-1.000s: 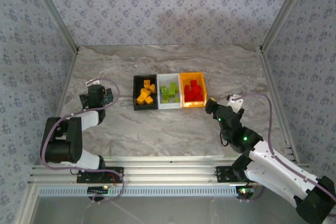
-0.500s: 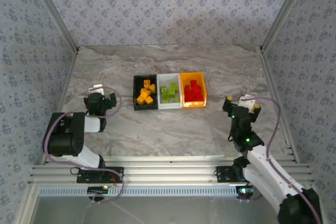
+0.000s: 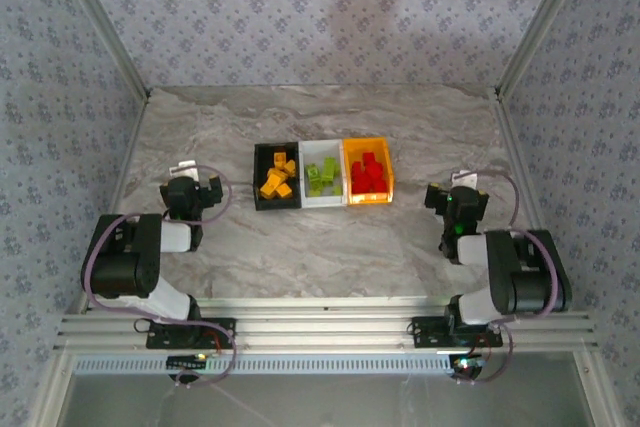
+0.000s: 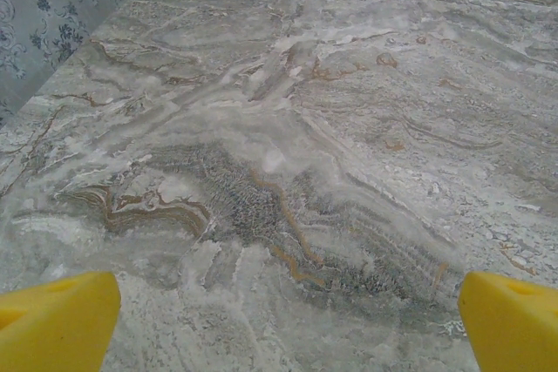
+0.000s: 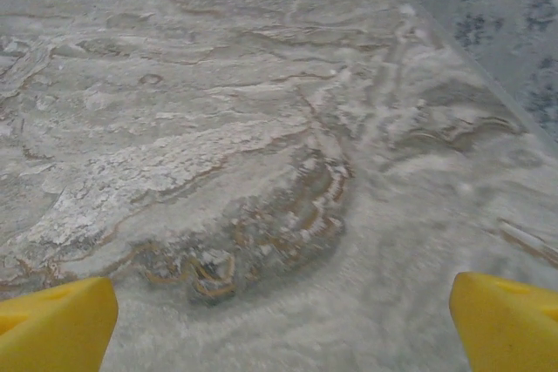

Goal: Sort the legos into containers by color

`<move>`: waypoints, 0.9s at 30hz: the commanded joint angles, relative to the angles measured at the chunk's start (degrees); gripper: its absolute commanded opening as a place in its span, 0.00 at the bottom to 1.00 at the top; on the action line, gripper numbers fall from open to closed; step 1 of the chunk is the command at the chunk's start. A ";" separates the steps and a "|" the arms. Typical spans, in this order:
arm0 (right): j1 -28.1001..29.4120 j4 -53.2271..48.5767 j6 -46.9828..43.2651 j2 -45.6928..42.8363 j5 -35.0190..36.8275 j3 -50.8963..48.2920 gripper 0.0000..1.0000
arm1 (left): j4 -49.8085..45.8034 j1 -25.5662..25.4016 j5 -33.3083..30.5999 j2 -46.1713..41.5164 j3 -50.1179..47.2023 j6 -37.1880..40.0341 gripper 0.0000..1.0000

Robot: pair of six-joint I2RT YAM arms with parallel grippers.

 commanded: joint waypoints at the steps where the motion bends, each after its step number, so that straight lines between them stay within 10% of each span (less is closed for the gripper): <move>1: 0.65 2.89 -3.01 2.53 -2.45 4.39 1.00 | 2.02 0.07 0.88 -0.85 1.20 0.29 1.00; 27: -0.38 1.03 -0.77 2.49 -0.10 5.06 1.00 | 1.99 0.03 0.94 -0.84 1.20 0.54 1.00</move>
